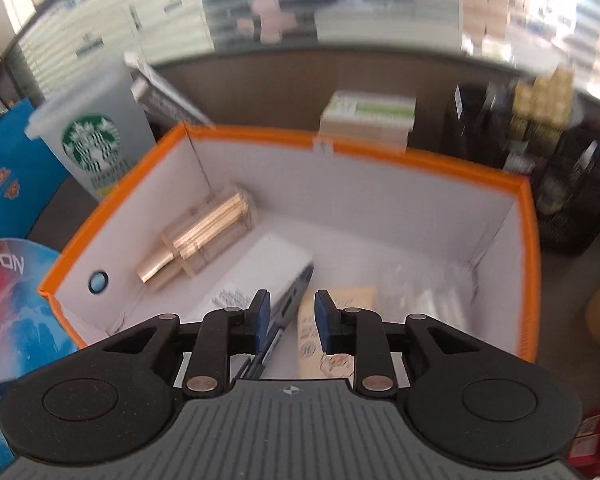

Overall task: Organize rigid objects
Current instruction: 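Open the right gripper to drop the black pen into the box, then grasp the black marker on the mat with the left gripper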

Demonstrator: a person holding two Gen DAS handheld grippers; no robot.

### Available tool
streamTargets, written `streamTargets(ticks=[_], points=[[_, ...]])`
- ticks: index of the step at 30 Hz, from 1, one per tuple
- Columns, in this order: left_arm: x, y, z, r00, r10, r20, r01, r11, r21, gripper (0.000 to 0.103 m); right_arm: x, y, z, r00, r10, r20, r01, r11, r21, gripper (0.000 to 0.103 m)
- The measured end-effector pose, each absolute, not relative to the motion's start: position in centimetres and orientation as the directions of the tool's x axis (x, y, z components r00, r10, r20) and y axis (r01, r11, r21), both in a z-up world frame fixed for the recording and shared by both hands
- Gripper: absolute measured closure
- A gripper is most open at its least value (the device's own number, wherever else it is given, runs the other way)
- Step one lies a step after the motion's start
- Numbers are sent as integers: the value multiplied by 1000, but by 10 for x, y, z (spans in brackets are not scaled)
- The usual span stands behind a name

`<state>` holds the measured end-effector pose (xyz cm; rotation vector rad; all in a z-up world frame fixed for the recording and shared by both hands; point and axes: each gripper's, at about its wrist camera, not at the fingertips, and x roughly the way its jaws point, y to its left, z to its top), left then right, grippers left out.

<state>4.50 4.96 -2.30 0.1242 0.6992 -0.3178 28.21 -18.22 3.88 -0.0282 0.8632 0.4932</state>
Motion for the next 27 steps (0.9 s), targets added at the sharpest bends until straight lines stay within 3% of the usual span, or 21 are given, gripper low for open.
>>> streamTargets(ticks=[6, 14, 19, 27], points=[[18, 32, -32, 718, -160, -678, 262, 964, 50, 4, 233, -193, 72, 648, 471, -599, -473, 865, 168, 78], [3, 7, -40, 699, -163, -696, 274, 960, 50, 4, 148, -205, 92, 723, 519, -456, -536, 838, 103, 71], [-3, -4, -43, 682, -165, -712, 282, 958, 49, 4, 112, -218, 86, 734, 520, -438, -555, 830, 55, 68], [-7, -5, -50, 666, -168, -727, 245, 970, 0, 5, 84, -255, 63, 744, 501, -442, -513, 852, 103, 64]])
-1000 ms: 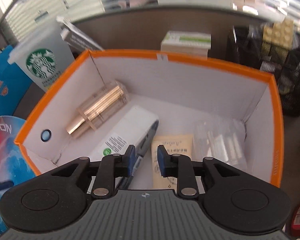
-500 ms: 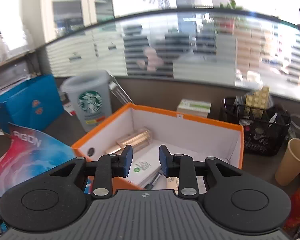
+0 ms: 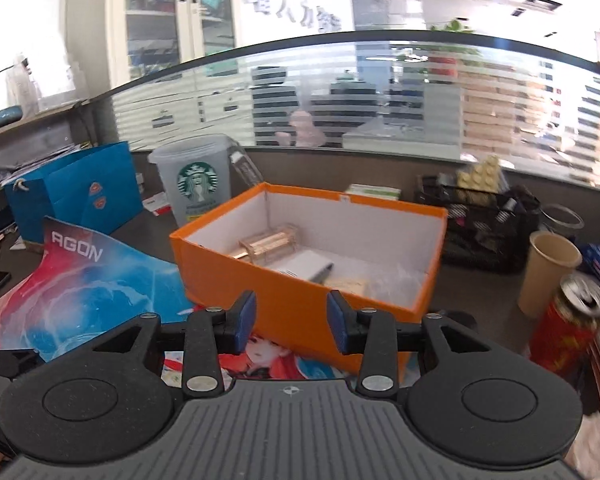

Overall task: Organize rigid objects
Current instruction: 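Grasp the black marker on the mat with the left gripper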

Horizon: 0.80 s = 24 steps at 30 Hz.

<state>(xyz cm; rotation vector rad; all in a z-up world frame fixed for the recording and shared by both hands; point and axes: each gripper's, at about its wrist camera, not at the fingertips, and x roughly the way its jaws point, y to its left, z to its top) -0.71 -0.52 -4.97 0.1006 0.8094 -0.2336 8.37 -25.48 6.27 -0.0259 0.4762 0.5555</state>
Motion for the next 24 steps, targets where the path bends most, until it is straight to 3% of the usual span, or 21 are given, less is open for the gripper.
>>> streamTargets(ticks=[4, 7, 9, 12, 15, 24], points=[[-12, -4, -52, 689, -164, -705, 238, 971, 6, 8, 76, -268, 58, 756, 499, -424, -492, 860, 136, 63], [-17, -1, -51, 710, -164, -685, 234, 972, 10, 20, 71, -272, 55, 758, 503, -416, -488, 860, 150, 62], [-20, -2, -49, 724, -170, -668, 242, 970, 15, 53, 68, -273, 53, 756, 508, -413, -489, 858, 159, 61], [-20, -1, -46, 730, -169, -662, 241, 970, 18, 84, 64, -271, 51, 753, 515, -409, -494, 854, 166, 61], [-18, 5, -46, 734, -173, -657, 231, 973, 2, 92, 59, -271, 51, 751, 526, -400, -499, 848, 178, 61], [-15, 15, -43, 715, -223, -663, 257, 965, -48, 92, 55, -269, 48, 749, 531, -397, -499, 845, 190, 60]])
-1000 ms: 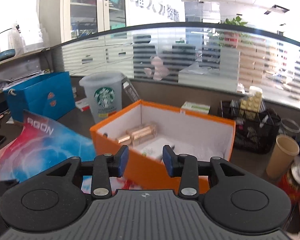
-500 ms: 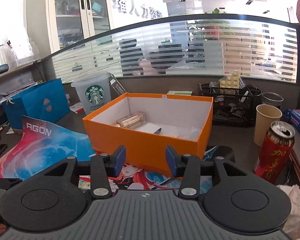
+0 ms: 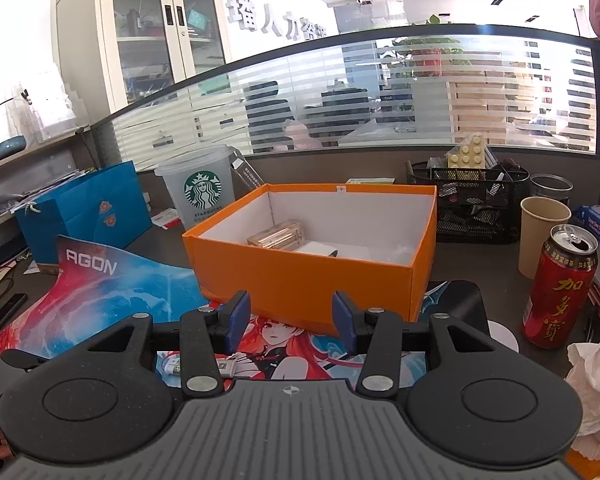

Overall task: Organize rigid objects
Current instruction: 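Grasp the black marker on the mat with the left gripper, then carry the black marker into the box and open the left gripper while the right gripper approaches the green tube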

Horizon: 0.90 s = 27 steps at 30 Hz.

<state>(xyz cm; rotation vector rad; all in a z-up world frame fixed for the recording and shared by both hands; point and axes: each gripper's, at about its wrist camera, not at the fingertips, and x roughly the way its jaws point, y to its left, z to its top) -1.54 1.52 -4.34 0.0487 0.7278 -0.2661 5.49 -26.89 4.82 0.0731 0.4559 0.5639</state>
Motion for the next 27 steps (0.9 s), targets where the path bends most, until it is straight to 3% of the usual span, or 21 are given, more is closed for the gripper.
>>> streamTargets(ticks=[9, 18, 27], points=[[-7, 20, -20, 741, -247, -625, 273, 960, -56, 92, 49, -259, 38, 708, 563, -426, -538, 821, 191, 56], [5, 8, 5, 737, -305, -603, 331, 941, -71, 92, 41, -263, 16, 612, 600, -516, -592, 780, 204, 56], [28, -10, 35, 743, -348, -572, 411, 911, -20, 92, 29, -271, -1, 536, 572, -621, -661, 742, 113, 53]])
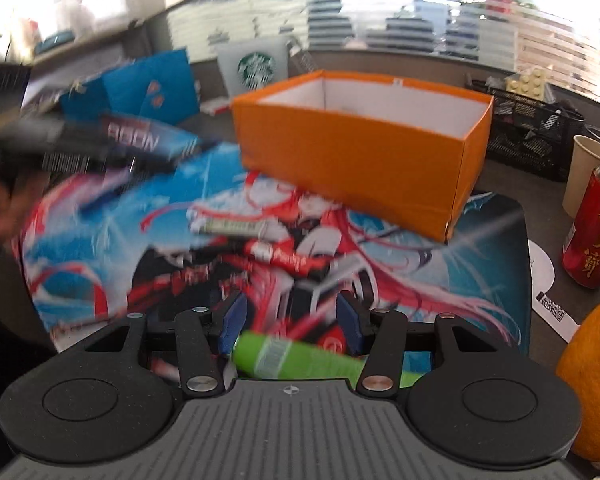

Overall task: Organize rigid objects
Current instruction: 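Carry the black marker into the box and open the left gripper while the right gripper approaches the green tube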

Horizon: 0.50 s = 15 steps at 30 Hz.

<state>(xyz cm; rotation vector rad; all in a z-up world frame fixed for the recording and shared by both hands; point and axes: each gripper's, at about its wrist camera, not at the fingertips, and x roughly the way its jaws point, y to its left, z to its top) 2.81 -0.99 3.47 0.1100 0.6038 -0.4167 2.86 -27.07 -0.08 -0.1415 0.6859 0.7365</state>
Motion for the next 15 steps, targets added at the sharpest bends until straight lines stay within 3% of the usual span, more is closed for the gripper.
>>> streamTargets(ticks=[8, 15], points=[[69, -32, 79, 767, -382, -515, 470, 881, 46, 92, 25, -279, -8, 531, 519, -670, -669, 742, 45, 51], [111, -50, 100, 744, -402, -534, 507, 860, 58, 92, 23, -278, -12, 516, 493, -701, -690, 724, 1, 44]])
